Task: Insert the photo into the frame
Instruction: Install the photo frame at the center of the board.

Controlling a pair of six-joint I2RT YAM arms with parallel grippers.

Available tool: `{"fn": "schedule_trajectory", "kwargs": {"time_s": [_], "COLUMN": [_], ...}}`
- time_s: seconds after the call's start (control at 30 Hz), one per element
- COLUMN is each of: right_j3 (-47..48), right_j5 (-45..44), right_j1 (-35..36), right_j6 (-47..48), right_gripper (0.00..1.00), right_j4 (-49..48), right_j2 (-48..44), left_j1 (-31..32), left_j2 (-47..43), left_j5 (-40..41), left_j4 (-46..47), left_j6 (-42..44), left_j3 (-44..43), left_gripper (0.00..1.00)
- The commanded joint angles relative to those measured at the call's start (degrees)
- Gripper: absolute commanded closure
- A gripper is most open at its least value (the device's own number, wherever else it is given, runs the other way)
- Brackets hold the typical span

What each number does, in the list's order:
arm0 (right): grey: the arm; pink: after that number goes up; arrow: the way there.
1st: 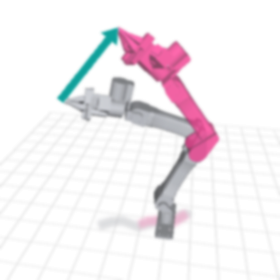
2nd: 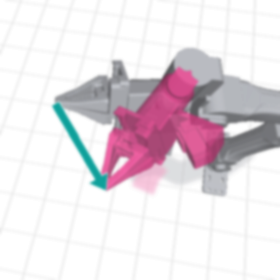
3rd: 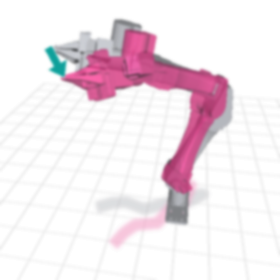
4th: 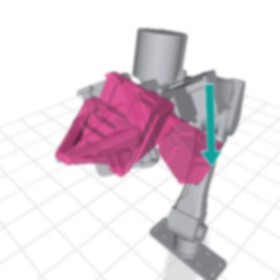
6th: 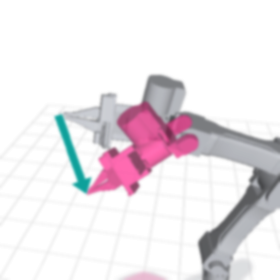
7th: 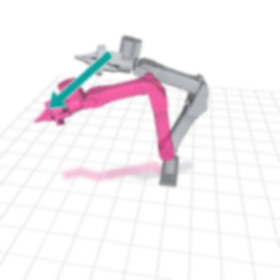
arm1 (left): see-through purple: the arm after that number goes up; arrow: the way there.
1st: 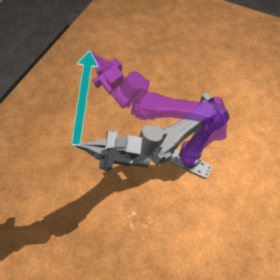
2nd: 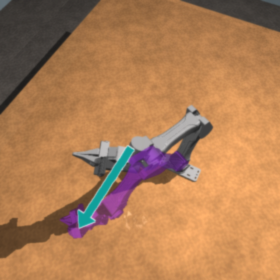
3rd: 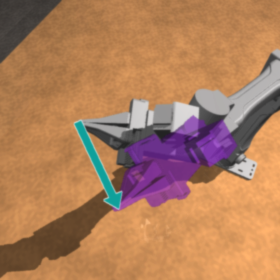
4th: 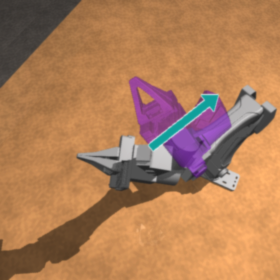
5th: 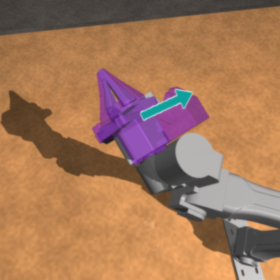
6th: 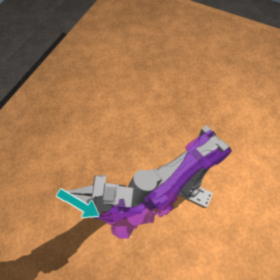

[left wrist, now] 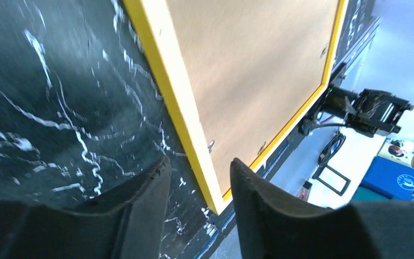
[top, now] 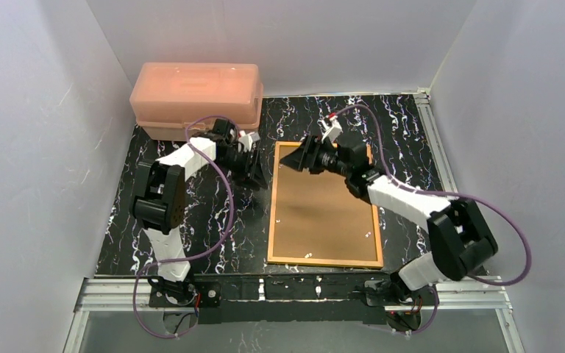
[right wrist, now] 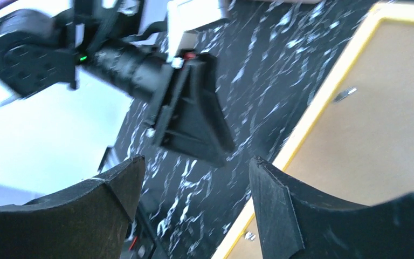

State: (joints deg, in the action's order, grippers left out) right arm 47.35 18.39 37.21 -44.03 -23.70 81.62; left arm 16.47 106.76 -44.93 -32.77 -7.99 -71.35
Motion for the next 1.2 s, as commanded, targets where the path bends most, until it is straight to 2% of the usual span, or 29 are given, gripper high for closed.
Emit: {"fn": "schedule_trajectory", "kwargs": {"time_s": [0.0, 0.13, 0.37, 0.6, 0.83, 1.17], "right_j3": [6.88, 14.29, 21.89, 20.86, 17.59, 16.75], "right_j5": [3.17, 4.89, 4.81, 3.36, 0.39, -0.44], "right_j1": [-3.88, -5.34, -5.92, -6.05, -6.27, -6.29], "right_j6": [2.9, 3.16, 2.36, -3.27, -6.64, -7.84], "right_gripper": [0.2, 0.2, 0.21, 0.21, 0.23, 0.24], "right_j4": [3.25, 4.06, 3.94, -2.51, -7.89, -8.89], "right_j2": [8.41, 17.59, 29.33, 33.04, 34.65, 36.42], "left_j1": [0.19, 0.21, 0.2, 0.25, 1.65, 4.07], "left_j2": [3.95, 9.26, 13.97, 15.74, 13.87, 12.96], "left_j5": [0.23, 0.91, 4.47, 4.63, 3.33, 6.9], "left_j4": [-1.74, 0.87, 6.32, 9.96, 14.36, 14.9], "left_j6": [-0.59, -3.21, -8.15, -11.05, -13.01, -10.43], "left_j3": [-9.15, -14.28, -15.0, -13.01, -7.4, -3.46], "left_gripper": [0.53, 0.53, 0.64, 0.69, 0.71, 0.74]}}
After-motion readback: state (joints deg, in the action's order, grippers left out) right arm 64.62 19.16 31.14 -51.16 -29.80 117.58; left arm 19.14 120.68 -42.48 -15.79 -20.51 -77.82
